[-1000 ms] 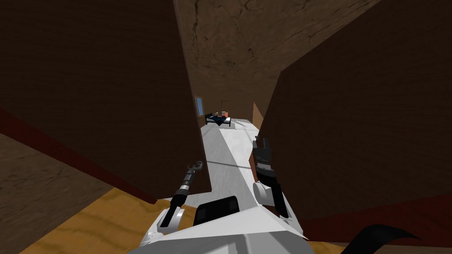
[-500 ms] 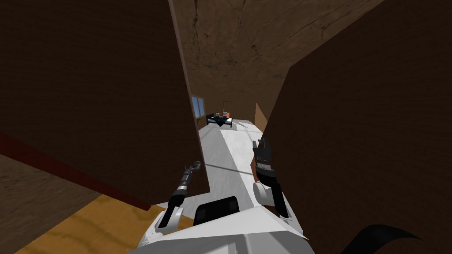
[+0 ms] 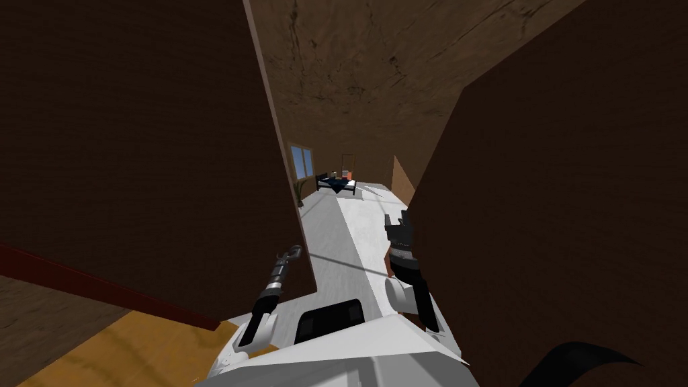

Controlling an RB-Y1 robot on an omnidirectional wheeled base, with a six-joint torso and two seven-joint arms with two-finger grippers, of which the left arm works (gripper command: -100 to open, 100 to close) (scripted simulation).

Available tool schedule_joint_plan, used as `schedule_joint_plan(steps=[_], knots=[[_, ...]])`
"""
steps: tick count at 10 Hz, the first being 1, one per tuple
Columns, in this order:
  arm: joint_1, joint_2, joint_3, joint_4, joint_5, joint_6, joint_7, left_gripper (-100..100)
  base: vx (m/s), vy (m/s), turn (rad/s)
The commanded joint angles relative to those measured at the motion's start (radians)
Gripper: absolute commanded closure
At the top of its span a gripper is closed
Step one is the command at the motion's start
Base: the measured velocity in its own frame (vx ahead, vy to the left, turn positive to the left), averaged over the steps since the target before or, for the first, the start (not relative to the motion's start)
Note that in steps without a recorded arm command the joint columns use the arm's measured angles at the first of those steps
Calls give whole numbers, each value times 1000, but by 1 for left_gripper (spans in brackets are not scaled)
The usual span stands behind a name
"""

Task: Push the door open

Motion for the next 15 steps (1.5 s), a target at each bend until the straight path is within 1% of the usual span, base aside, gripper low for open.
schedule_joint_plan(steps=[1,3,6,7,8,10,13,15], knots=[[0,-2,21,-9,12,1,-11,100,183,-99,66],[-4,-8,38,-3,23,3,-21,100,181,-97,62],[-8,-15,55,2,33,4,-31,100,168,-64,43],[-3,-10,57,6,33,5,-31,100,76,-17,27],[-5,-4,71,5,40,5,-36,100,101,-23,44],[-6,-1,84,6,47,5,-41,100,166,-37,39],[-7,1,117,9,65,6,-55,100,189,-56,56],[-8,-2,139,10,77,7,-64,100,215,-79,65]])
